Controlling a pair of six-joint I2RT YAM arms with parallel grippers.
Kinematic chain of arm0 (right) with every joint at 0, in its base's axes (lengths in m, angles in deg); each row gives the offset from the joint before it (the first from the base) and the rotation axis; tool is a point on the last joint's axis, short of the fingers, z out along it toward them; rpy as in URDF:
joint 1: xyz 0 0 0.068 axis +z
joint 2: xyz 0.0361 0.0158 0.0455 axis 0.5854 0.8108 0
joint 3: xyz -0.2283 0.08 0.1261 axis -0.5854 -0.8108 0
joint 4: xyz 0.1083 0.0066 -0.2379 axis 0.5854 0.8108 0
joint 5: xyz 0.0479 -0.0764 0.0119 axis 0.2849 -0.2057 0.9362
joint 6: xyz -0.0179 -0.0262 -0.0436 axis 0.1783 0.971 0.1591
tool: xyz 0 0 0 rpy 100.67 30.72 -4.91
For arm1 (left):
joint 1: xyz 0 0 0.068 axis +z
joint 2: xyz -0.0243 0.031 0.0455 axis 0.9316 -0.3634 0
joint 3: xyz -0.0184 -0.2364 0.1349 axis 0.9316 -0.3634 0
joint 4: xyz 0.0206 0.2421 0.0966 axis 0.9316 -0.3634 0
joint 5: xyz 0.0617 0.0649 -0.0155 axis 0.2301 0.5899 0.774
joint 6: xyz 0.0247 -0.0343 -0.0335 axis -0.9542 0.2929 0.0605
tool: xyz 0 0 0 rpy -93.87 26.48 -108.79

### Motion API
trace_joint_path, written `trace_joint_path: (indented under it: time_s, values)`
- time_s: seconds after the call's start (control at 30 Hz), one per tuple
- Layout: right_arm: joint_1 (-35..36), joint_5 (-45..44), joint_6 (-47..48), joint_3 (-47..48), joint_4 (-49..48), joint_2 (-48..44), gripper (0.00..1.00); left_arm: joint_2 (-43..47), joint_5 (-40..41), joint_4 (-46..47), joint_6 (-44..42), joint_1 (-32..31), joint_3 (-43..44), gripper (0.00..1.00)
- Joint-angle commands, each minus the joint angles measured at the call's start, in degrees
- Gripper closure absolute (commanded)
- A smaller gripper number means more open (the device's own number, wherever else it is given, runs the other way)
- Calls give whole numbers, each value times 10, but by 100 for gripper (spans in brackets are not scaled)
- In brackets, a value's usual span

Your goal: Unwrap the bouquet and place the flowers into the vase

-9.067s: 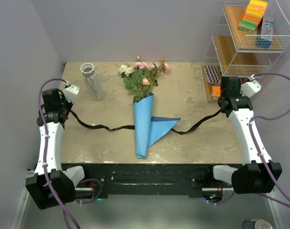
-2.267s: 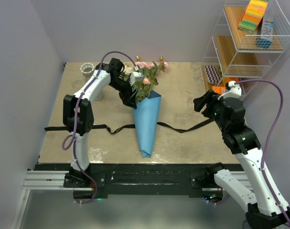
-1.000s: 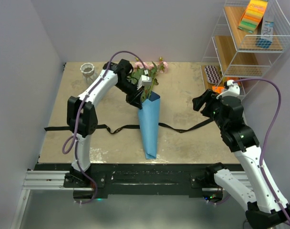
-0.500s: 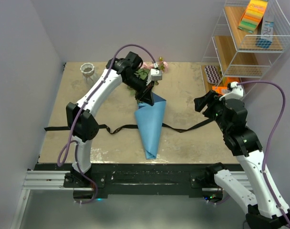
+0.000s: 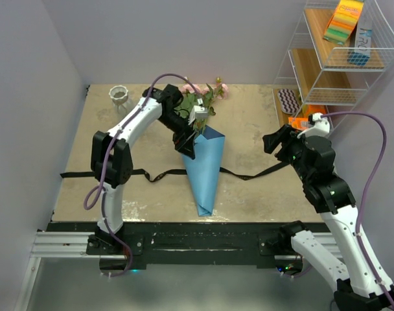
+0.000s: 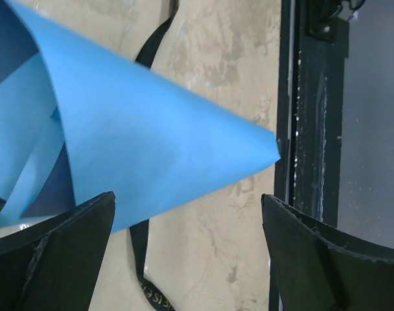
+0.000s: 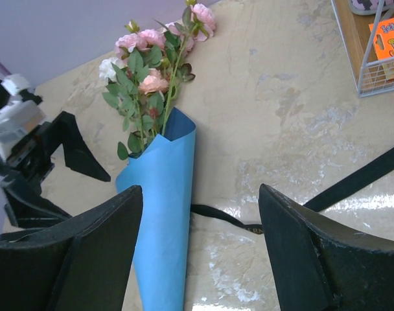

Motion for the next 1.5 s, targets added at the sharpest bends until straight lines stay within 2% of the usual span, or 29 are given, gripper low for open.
trace_joint_path:
  time_s: [0.0, 0.43, 0.6, 0.8, 0.9, 0.93, 1.0, 1.17, 1.33, 1.4, 1.47]
  values:
    - [3, 9, 1, 5, -9, -8, 24, -37, 1, -14, -61, 25, -7, 2]
    - [2, 28, 2, -8, -24, -5, 24, -80, 13, 51, -37, 43, 0, 4]
    - [3, 25, 4, -6, -24, 2, 24, -91, 3, 38, -50, 43, 0, 5]
    - [2, 21, 4, -3, -29, 17, 24, -86, -8, -8, -92, 42, -1, 22]
    - [3, 23, 2, -3, -31, 28, 23, -77, -4, -14, -103, 42, -9, 37]
    - [3, 23, -1, -4, -32, 29, 23, -75, -3, -14, -106, 42, -12, 49]
    - [3, 25, -2, -4, -36, 29, 23, -70, -2, -15, -113, 41, -19, 58]
    - [3, 25, -3, 3, -36, 31, 23, -67, 1, -15, -118, 39, -26, 66]
    - [3, 31, -5, 4, -34, 30, 23, -64, 13, -15, -90, 35, 9, 95]
    - [3, 31, -6, 5, -35, 29, 23, -58, 14, -15, -75, 35, 27, 100]
    - [3, 31, -6, 7, -35, 29, 23, -43, 12, -15, -60, 33, 44, 100]
